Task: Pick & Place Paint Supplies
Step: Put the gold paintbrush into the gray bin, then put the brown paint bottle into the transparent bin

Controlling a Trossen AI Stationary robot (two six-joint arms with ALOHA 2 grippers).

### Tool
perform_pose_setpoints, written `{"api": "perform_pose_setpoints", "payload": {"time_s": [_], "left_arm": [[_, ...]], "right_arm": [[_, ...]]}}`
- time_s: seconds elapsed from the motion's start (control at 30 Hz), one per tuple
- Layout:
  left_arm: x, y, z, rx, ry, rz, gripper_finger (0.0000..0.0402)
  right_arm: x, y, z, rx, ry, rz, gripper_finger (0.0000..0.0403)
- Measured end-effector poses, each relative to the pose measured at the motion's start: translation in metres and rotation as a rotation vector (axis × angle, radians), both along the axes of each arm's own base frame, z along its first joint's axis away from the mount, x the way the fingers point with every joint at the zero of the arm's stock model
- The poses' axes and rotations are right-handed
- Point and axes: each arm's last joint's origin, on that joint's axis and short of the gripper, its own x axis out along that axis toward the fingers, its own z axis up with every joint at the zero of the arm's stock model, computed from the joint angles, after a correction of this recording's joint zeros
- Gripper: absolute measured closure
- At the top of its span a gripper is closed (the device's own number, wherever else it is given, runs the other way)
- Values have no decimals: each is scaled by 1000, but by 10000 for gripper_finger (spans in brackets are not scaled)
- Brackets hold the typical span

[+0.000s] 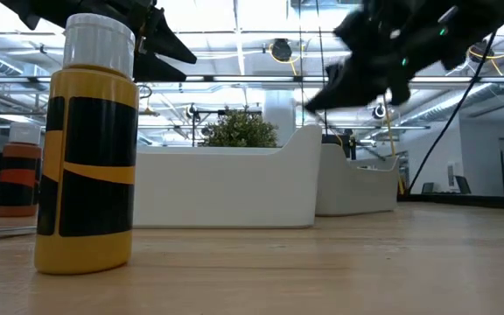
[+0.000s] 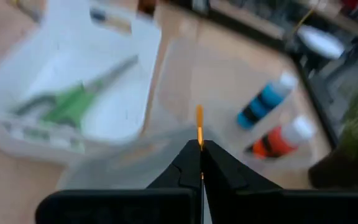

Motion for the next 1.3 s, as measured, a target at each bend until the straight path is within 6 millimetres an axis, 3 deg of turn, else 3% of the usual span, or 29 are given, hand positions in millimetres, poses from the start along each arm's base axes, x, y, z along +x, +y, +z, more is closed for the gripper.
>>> {"api": "perform_pose_setpoints", "payload": {"time_s": [0.2, 0.43, 0.57, 0.7, 0.87, 1.0, 1.17, 1.3], "left_arm": [[0, 0, -1, 3, 7, -1, 165], [0, 0, -1, 19, 18, -6, 165], [-4, -1, -1, 36, 109, -25, 165], [-22, -4, 26, -35, 215, -77, 165], [-42, -13, 34, -226, 402, -120, 165], [-55, -26, 20, -394, 562, -127, 165], [-67, -37, -1, -531, 745, 42, 165], [-66, -44, -8, -586, 779, 137, 165]], "right_arm": [[6, -9, -17, 8, 75, -27, 357], [2, -7, -8, 152, 28, -141, 263], [-6, 4, 0, 261, 36, -108, 229], [-10, 20, 3, 302, 49, -58, 218], [-10, 35, 4, 277, 48, 10, 216], [-10, 37, 5, 239, 29, 41, 216], [-9, 37, 7, 214, 14, 55, 216], [-8, 37, 9, 195, -9, 67, 216]]}}
